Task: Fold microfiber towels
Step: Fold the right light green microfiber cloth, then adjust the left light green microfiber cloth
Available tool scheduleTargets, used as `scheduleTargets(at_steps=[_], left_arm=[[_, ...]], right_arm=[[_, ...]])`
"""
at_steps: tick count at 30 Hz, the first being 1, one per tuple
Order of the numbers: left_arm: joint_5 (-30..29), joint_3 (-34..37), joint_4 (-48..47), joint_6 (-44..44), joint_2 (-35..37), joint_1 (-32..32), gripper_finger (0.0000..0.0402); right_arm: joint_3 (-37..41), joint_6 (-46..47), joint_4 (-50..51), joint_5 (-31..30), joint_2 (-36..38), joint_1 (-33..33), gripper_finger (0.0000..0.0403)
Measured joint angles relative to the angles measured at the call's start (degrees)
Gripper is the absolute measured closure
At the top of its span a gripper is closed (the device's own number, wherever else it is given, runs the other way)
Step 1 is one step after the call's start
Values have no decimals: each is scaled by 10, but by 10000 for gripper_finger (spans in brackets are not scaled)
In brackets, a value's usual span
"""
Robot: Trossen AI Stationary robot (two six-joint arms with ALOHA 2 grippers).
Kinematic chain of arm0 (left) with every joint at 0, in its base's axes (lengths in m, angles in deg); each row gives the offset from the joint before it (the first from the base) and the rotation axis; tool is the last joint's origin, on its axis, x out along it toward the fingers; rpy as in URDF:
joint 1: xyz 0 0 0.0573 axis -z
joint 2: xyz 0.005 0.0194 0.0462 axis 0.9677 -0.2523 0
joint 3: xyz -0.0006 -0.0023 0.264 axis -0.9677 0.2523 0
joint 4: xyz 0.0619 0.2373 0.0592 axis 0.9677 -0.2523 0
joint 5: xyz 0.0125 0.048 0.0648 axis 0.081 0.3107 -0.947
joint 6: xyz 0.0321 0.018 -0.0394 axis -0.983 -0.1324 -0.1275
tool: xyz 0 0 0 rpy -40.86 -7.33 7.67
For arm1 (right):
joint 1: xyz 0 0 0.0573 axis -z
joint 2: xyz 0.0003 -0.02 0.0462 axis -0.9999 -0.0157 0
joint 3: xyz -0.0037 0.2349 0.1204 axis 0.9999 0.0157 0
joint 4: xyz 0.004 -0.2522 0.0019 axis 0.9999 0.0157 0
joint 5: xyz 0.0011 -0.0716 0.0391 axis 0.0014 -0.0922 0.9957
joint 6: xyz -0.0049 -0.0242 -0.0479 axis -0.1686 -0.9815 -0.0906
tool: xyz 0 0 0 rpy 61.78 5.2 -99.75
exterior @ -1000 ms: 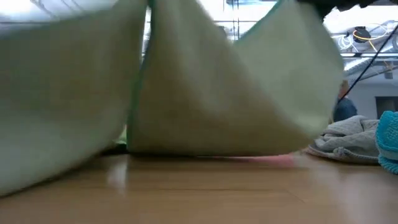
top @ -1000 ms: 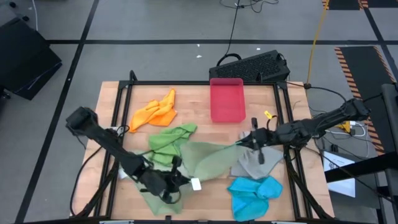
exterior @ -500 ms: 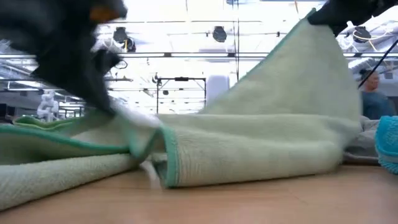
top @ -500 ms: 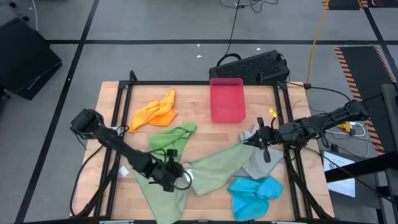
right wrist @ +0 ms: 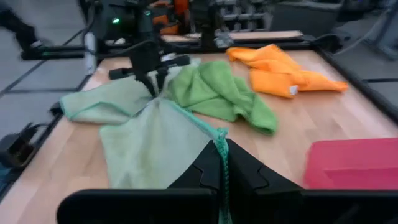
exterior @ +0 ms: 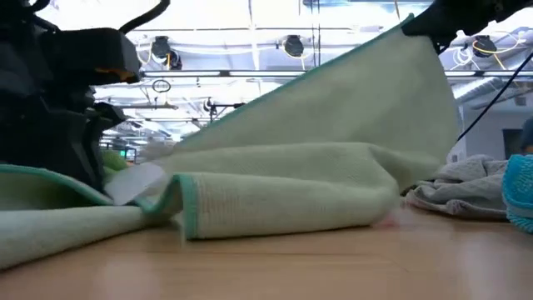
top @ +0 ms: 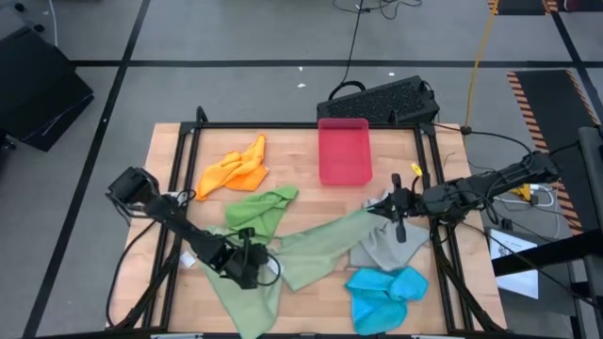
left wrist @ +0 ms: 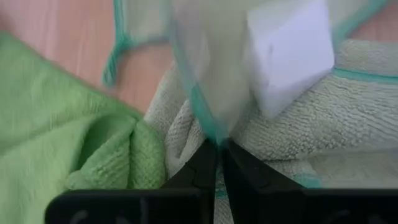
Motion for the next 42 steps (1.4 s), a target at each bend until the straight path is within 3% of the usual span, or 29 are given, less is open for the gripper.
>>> scheduleTargets(at_steps=[3, 8, 15, 20, 25, 32, 36, 40, 42], left_arm=[[1, 0, -6, 7, 50, 7, 375], [-85, -1, 3, 1, 107, 31, 362], [-40, 56, 48, 125, 76, 35, 320], [-12, 114, 112, 192, 26, 29, 332], [-25, 116, 43, 243, 25, 15, 355], [-4, 96, -22, 168, 115, -8, 390], [-16, 66, 1, 105, 184, -24, 397], [-29, 48, 34, 10, 210, -48, 367], [-34, 32, 3, -20, 211, -62, 339]], right_arm=[[0, 8, 11, -14, 7, 2, 401], [0, 12, 13, -12, 9, 7, 401], [0, 12, 18, -9, 9, 7, 401], [0, 12, 26, -8, 9, 7, 401], [0, 28, 35, -8, 9, 7, 401], [0, 47, 58, -9, 9, 7, 401], [0, 42, 55, -9, 9, 7, 401], [0, 38, 54, -9, 8, 7, 401], [0, 36, 56, -9, 8, 7, 401]])
